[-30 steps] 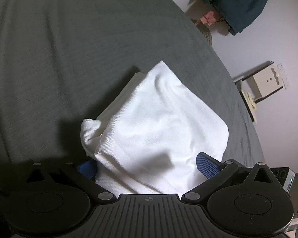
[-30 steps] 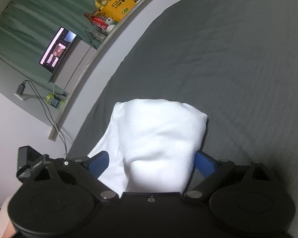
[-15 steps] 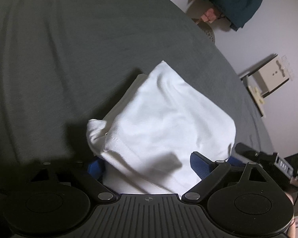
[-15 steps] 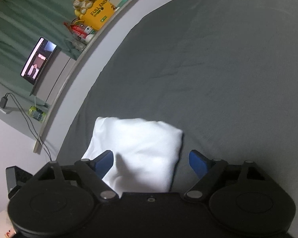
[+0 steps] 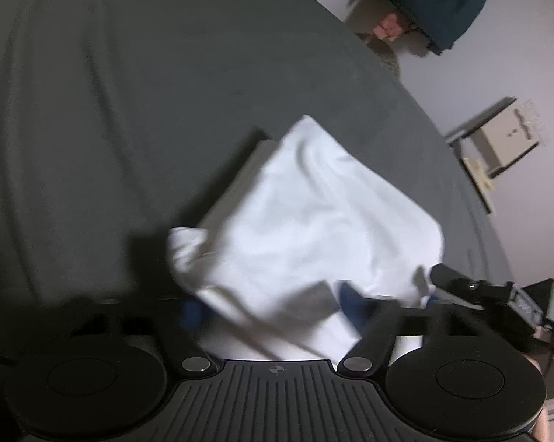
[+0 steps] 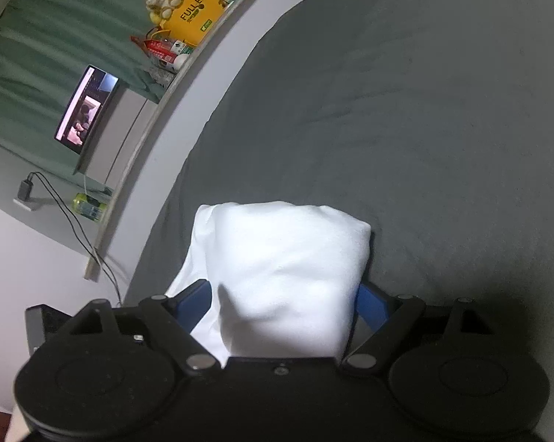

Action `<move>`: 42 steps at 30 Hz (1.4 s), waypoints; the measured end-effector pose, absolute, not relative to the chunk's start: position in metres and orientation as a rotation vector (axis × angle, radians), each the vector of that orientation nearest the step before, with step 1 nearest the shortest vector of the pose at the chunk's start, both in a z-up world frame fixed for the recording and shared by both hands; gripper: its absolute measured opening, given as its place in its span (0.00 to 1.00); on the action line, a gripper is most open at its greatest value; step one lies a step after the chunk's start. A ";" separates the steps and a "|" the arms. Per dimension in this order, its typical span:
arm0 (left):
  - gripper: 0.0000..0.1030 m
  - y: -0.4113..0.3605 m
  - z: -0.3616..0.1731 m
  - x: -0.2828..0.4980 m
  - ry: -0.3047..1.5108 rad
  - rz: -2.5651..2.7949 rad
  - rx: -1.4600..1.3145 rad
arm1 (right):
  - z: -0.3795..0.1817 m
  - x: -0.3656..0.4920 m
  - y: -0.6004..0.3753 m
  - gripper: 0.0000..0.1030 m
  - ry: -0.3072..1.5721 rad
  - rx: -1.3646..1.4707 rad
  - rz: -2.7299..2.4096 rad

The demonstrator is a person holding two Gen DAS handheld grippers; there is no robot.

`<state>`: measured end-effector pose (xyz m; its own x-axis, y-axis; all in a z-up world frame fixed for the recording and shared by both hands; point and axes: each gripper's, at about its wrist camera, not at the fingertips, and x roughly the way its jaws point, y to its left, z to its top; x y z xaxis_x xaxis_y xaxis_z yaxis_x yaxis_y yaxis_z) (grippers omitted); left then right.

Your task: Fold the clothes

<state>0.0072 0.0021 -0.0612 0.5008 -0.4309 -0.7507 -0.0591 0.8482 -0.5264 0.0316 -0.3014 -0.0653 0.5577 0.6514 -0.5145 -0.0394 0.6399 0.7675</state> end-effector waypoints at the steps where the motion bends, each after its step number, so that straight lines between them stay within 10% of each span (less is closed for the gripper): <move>1: 0.51 0.003 -0.061 0.006 1.032 -0.226 -0.529 | -0.066 0.031 -0.301 0.77 0.888 0.788 0.455; 14: 0.28 -0.028 -0.037 -0.016 0.894 -0.262 -0.320 | -0.050 0.017 -0.314 0.34 0.784 0.839 0.417; 34: 0.28 -0.277 -0.023 0.063 0.741 -0.606 -0.258 | 0.008 -0.020 -0.537 0.36 0.497 0.674 -0.074; 39: 0.29 -0.276 -0.043 0.060 0.783 -0.566 -0.275 | -0.028 -0.018 -0.554 0.65 0.579 0.783 -0.214; 42: 0.54 -0.264 -0.049 0.052 0.788 -0.547 -0.276 | -0.026 -0.021 -0.553 0.68 0.589 0.760 -0.260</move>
<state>0.0519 -0.2639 -0.0492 0.5768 -0.5609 -0.5939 0.3609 0.8272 -0.4307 -0.0210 -0.5526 -0.0261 0.8091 -0.0132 -0.5875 0.4255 0.7028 0.5701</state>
